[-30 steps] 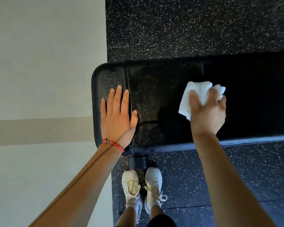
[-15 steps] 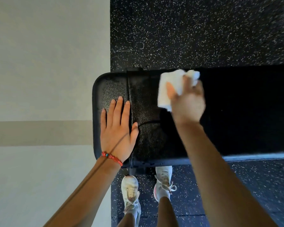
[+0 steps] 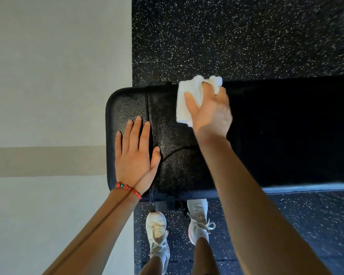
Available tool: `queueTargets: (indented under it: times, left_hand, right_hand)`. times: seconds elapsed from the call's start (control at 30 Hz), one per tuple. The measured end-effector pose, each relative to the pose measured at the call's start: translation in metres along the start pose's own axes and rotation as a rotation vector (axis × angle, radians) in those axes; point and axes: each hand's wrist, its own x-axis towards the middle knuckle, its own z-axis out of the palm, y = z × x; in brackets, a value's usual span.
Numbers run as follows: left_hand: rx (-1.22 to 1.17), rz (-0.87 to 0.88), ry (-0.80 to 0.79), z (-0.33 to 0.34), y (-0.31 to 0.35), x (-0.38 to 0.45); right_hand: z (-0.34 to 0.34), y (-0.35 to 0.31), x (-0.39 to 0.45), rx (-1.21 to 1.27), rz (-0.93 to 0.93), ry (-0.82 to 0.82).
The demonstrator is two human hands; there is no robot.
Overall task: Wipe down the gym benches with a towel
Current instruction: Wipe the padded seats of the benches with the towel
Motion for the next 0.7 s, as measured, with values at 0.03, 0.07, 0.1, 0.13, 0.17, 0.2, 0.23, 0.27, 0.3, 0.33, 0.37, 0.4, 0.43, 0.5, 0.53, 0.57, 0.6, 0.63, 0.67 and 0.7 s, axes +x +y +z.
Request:
queueTargets:
  times: [0.03, 0.07, 0.1, 0.13, 0.17, 0.2, 0.23, 0.27, 0.3, 0.33, 0.37, 0.4, 0.43, 0.5, 0.53, 0.57, 0.6, 0.63, 0.67, 0.7]
  left_hand:
    - [-0.009, -0.016, -0.001, -0.001, 0.002, 0.000]
    - [-0.019, -0.029, -0.003, -0.002, 0.005, 0.000]
    - [-0.029, -0.033, 0.000, -0.003, 0.010, 0.002]
    - [-0.034, -0.024, 0.005, -0.005, 0.015, 0.004]
    - [-0.036, -0.005, 0.011, -0.006, 0.022, 0.006]
    - [-0.037, 0.018, 0.015, -0.007, 0.031, 0.007]
    - [-0.042, 0.040, 0.019, -0.008, 0.040, 0.009]
    - [-0.046, 0.062, 0.021, -0.008, 0.050, 0.011]
    - [-0.049, 0.084, 0.019, -0.007, 0.061, 0.014]
    - [-0.049, 0.105, 0.014, -0.005, 0.072, 0.016]
    - [-0.049, 0.119, 0.006, -0.002, 0.083, 0.018]
    - [-0.051, 0.127, -0.004, 0.001, 0.093, 0.019]
    - [-0.055, 0.128, -0.016, 0.005, 0.103, 0.020]
    - [-0.057, 0.098, -0.046, 0.015, 0.120, 0.021]
    - [-0.044, 0.075, -0.060, 0.019, 0.125, 0.021]
    - [-0.024, 0.059, -0.069, 0.022, 0.128, 0.020]
    - [-0.004, 0.053, -0.072, 0.025, 0.130, 0.019]
    - [0.010, 0.054, -0.070, 0.026, 0.130, 0.018]
    - [0.018, 0.057, -0.067, 0.027, 0.129, 0.018]
    - [0.022, 0.060, -0.065, 0.027, 0.128, 0.018]
  right_hand:
    - [-0.006, 0.010, 0.001, 0.016, 0.018, 0.057]
    - [-0.011, 0.019, 0.002, 0.032, 0.025, 0.103]
    - [-0.015, 0.028, 0.002, 0.038, 0.032, 0.136]
    - [-0.018, 0.039, 0.004, 0.029, 0.042, 0.137]
    - [-0.022, 0.049, 0.004, 0.014, 0.052, 0.133]
    - [-0.024, 0.057, 0.005, 0.005, 0.057, 0.134]
    - [-0.027, 0.065, 0.006, 0.006, 0.060, 0.143]
    - [-0.029, 0.072, 0.007, 0.015, 0.057, 0.154]
    - [-0.030, 0.078, 0.007, 0.022, 0.056, 0.167]
    - [-0.032, 0.083, 0.006, 0.022, 0.042, 0.192]
    - [-0.034, 0.089, 0.002, 0.019, 0.023, 0.220]
    - [-0.036, 0.097, -0.004, 0.026, 0.015, 0.227]
    - [-0.039, 0.105, -0.014, 0.038, 0.008, 0.227]
    - [-0.045, 0.126, -0.044, 0.043, -0.029, 0.224]
    - [-0.047, 0.134, -0.060, 0.044, -0.047, 0.218]
    - [-0.050, 0.141, -0.075, 0.039, -0.065, 0.205]
    - [-0.053, 0.145, -0.085, 0.026, -0.083, 0.194]
    - [-0.055, 0.148, -0.091, 0.014, -0.096, 0.185]
    - [-0.055, 0.148, -0.090, 0.013, -0.102, 0.178]
    - [-0.054, 0.147, -0.082, 0.020, -0.100, 0.169]
